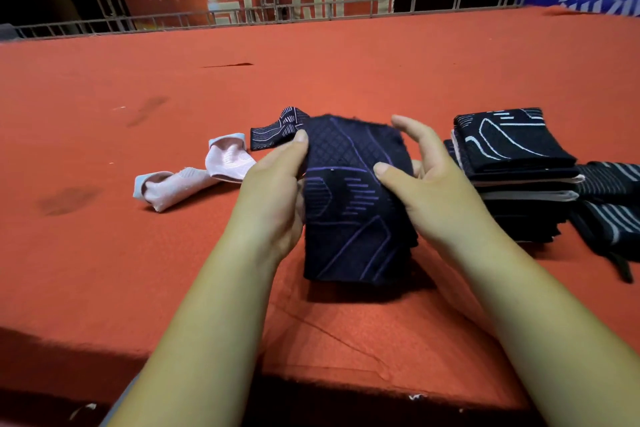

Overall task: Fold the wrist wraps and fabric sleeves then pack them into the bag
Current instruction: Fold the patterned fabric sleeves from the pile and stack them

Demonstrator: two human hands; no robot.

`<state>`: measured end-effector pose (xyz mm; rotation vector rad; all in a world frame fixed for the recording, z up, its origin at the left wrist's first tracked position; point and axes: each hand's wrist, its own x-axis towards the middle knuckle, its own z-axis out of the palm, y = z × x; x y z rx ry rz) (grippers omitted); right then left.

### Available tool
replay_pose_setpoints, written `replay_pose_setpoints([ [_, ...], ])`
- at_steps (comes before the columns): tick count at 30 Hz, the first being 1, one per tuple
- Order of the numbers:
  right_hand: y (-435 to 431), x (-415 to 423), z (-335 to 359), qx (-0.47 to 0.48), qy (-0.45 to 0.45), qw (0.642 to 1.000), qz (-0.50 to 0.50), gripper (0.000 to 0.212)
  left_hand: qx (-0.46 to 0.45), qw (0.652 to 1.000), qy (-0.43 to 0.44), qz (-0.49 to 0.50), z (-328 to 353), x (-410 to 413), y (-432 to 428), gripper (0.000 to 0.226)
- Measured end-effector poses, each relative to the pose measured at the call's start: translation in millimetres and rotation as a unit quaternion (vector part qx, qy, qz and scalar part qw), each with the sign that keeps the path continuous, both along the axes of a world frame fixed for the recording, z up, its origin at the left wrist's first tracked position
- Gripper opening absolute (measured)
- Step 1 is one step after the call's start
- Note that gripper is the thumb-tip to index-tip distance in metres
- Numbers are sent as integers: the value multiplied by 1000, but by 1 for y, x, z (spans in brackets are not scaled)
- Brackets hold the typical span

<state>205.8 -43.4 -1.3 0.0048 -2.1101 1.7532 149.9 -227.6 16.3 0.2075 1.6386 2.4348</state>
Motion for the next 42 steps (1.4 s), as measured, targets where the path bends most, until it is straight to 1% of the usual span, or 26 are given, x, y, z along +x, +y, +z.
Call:
replay_pose_setpoints([
  [1, 1, -2, 0, -9, 20, 1000, -19, 51, -29, 999, 30, -7, 2, 2, -2, 45],
  [4, 4, -4, -2, -15, 48, 996, -75, 30, -141, 982, 113, -51, 8, 9, -7, 76],
  [5, 5, -3, -3, -8, 52, 995, -89, 25, -170, 974, 135, -71, 9, 11, -8, 82],
  [6, 7, -3, -4, -3, 57, 993, -104, 19, -194, 965, 153, -92, 9, 14, -9, 83],
  [7, 8, -3, -4, -3, 61, 991, -119, 16, -214, 956, 171, -109, 8, 15, -8, 80],
  [9, 9, -4, -4, -15, 64, 989, -135, 11, -240, 943, 200, -117, 7, 18, -6, 68],
  [12, 11, -4, -2, -30, 54, 990, -125, 8, -242, 945, 206, -77, 5, 17, -2, 50],
  [16, 10, -2, 5, -61, 58, 993, -77, 11, -222, 950, 219, -14, 4, 11, -2, 45],
  [21, 11, 0, 6, -28, 73, 997, 9, 21, -175, 959, 221, 29, 6, 10, -3, 40],
  [24, 11, 1, 7, 14, 75, 997, 14, 26, -167, 959, 228, 34, 7, 10, -4, 38],
  [27, 12, 0, 5, 37, 72, 997, -1, 28, -186, 952, 240, 35, 7, 9, -7, 36],
  [30, 10, -2, 2, 80, 82, 993, -38, 28, -236, 931, 268, 70, 8, 9, -8, 35],
  [34, 6, -3, -1, 109, 93, 987, -70, 29, -272, 911, 291, 109, 7, 12, -5, 32],
  [38, 2, -1, -1, 136, 104, 980, -104, 21, -313, 887, 308, 144, 4, 11, -3, 26],
  [40, 1, 1, -1, 171, 114, 970, -130, 17, -334, 870, 329, 150, 1, 9, -2, 23],
  [42, 0, 1, -2, 198, 115, 961, -154, 13, -373, 840, 360, 163, -1, 9, -1, 20],
])
